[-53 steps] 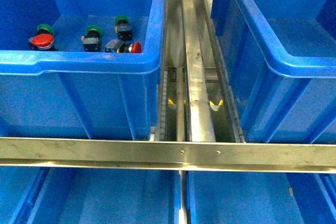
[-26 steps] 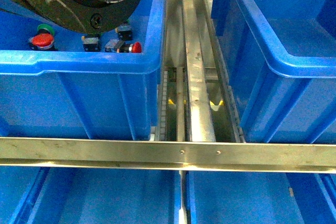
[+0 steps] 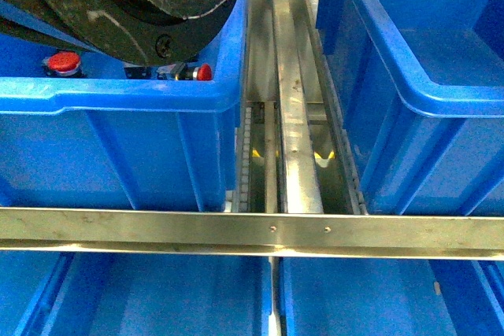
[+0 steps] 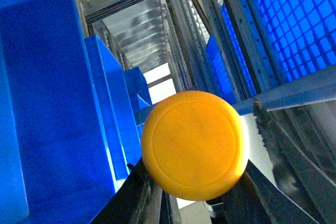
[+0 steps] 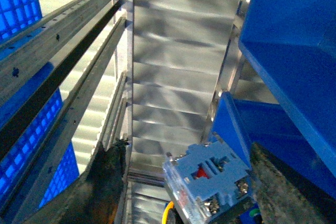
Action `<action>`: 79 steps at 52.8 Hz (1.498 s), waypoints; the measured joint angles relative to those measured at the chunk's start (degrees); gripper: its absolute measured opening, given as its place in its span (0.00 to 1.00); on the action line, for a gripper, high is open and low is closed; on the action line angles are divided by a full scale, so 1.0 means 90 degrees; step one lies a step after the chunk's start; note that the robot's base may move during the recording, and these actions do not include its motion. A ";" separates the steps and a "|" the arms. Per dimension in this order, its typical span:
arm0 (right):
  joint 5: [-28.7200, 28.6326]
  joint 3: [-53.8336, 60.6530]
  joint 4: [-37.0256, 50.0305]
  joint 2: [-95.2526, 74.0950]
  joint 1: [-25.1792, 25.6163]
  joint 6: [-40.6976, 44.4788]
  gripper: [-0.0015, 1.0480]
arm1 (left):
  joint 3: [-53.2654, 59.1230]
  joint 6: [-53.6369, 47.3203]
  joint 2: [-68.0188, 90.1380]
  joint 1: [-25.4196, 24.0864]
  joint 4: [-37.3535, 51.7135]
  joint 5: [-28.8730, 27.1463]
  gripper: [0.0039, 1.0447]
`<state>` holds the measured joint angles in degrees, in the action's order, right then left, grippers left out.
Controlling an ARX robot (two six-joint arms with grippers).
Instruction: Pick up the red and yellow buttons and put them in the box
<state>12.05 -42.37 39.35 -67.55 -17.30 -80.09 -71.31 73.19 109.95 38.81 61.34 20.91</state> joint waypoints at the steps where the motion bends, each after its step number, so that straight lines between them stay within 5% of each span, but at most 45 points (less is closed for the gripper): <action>1: 0.0012 0.0000 0.0000 -0.0012 0.0000 0.0007 0.61 | 0.0000 0.0002 0.0000 0.0002 -0.0022 -0.0002 0.22; 10: 0.0068 0.0000 -0.0002 -0.0085 0.0000 0.0044 0.38 | -0.0022 0.0061 -0.0002 0.0015 -0.0078 -0.0102 0.22; 25: 0.0100 0.0015 -0.0027 -0.0085 0.0051 0.0073 0.31 | -0.0061 0.0056 -0.0002 0.0044 -0.0202 -0.0134 0.21; 29: 0.0155 0.0015 -0.0022 -0.0034 0.0095 0.0107 0.24 | -0.0061 0.0029 0.0027 0.0053 -0.0262 -0.0168 0.10; 44: 0.0160 0.0019 -0.0015 0.0104 0.0262 0.0126 0.24 | -0.0087 -0.0197 0.0068 0.0080 -0.0486 -0.0233 0.55; 56: 0.0097 0.0075 -0.0015 0.0141 0.0272 0.0143 0.24 | -0.0085 -0.1141 -0.0338 0.0058 -0.1042 -0.0848 0.92; 66: 0.0117 0.0080 -0.0015 0.0131 0.0255 0.0296 0.24 | 0.0386 -0.2540 -0.1586 -0.0250 -0.1790 -0.1200 0.93; 79: 0.0233 0.0090 -0.0053 0.0027 0.0095 0.0665 0.24 | 0.1872 -0.4286 -0.4082 -0.1545 -0.2987 -0.1086 0.93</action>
<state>14.15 -41.56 38.87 -67.31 -16.45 -74.11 -54.46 34.61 73.21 24.91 34.46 11.14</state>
